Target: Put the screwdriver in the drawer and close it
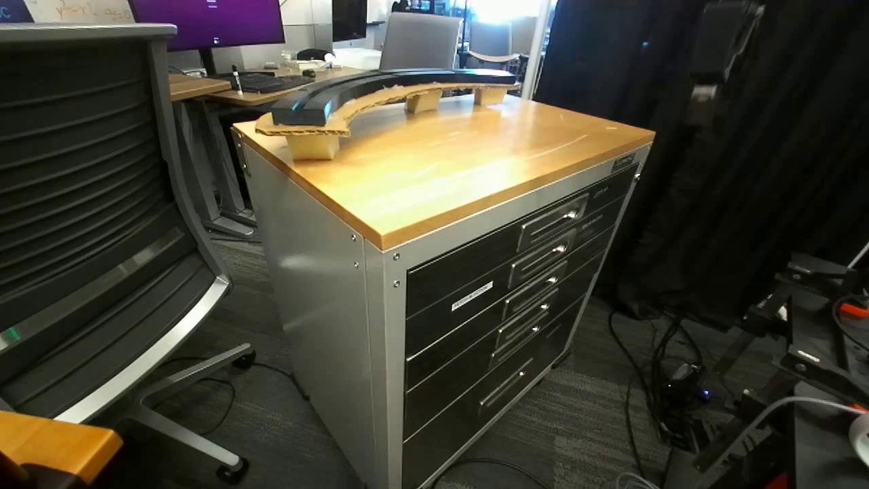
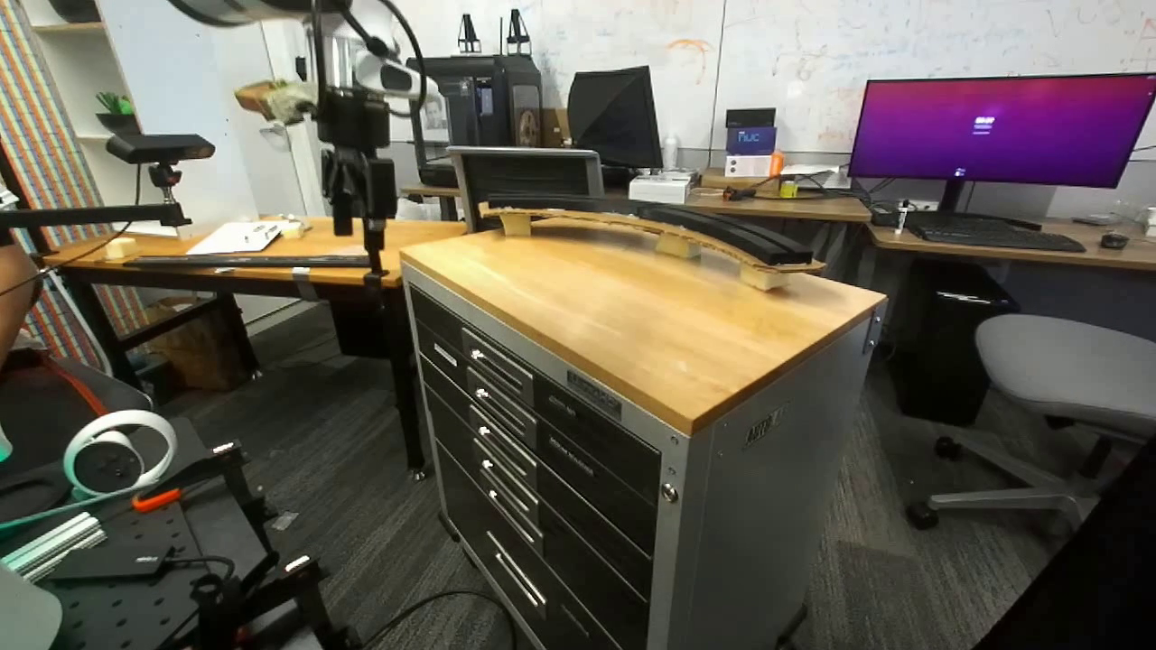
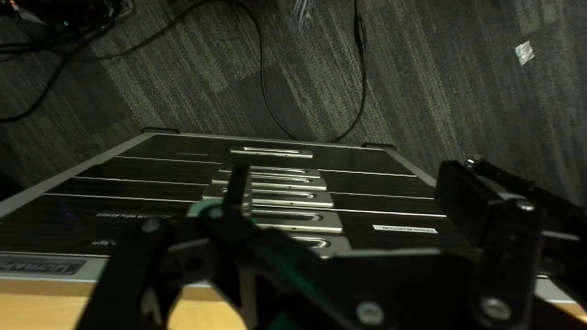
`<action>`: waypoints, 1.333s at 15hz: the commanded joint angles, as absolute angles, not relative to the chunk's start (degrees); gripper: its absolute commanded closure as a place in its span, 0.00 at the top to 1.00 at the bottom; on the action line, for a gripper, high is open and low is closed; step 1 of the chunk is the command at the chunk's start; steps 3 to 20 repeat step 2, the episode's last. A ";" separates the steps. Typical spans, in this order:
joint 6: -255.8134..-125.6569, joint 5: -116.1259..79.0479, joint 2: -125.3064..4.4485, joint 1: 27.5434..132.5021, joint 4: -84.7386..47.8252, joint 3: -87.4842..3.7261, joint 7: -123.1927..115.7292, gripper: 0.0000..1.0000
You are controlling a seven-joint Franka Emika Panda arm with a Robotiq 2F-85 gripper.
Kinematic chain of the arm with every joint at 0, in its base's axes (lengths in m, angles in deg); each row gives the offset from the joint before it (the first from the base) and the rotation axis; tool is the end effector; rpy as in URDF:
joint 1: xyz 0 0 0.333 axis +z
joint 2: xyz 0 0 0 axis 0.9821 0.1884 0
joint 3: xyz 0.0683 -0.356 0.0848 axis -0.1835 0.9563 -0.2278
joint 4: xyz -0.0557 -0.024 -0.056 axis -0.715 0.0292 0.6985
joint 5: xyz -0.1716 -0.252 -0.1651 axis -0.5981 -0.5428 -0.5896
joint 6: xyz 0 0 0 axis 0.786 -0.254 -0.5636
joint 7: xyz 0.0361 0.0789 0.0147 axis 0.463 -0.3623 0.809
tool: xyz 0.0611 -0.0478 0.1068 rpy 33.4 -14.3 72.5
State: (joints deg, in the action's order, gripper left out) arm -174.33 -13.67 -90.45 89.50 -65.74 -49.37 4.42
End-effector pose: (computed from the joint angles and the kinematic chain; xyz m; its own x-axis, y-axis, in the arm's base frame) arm 0.3701 0.0950 0.4390 0.9904 -0.0022 -0.1383 0.0003 -0.9998 0.0182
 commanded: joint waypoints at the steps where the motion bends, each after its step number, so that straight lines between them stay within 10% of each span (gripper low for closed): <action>1: -170.27 -11.94 -92.54 87.52 -64.12 -50.80 2.93 1.00; 20: -167.01 -10.90 -94.46 87.24 -62.53 -50.58 1.83 1.00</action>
